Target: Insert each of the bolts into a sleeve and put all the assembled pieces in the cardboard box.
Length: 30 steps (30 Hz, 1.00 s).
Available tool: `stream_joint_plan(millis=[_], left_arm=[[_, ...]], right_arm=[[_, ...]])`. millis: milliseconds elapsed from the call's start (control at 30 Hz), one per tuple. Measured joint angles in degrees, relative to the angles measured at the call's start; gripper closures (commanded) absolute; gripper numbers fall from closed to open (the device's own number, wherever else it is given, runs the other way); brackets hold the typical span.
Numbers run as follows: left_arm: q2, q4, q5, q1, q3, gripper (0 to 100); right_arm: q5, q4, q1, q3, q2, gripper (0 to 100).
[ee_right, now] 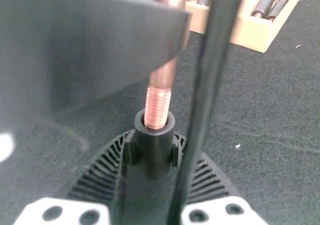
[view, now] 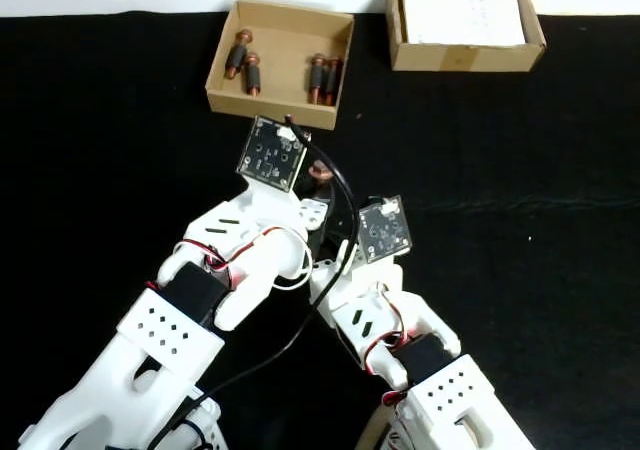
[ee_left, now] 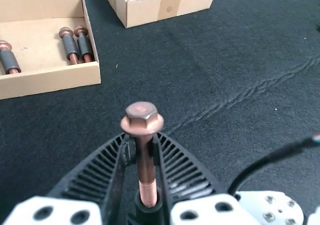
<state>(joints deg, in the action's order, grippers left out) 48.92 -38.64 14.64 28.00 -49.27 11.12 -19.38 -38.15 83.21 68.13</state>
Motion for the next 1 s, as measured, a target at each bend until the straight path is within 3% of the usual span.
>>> stream_joint_plan(millis=[467,667,1000], left_arm=[[-0.18,-6.95,0.0,0.0,0.0,93],[-0.26,-8.53,0.0,0.0,0.0,85],[-0.44,-29.1,-1.05,-0.09,12.31,80]], right_arm=[[0.0,0.0,0.0,0.0,0.0,99.1],[0.0,0.0,0.18,0.0,0.0,99.1],[0.0,0.0,0.79,0.0,-0.18,99.1]])
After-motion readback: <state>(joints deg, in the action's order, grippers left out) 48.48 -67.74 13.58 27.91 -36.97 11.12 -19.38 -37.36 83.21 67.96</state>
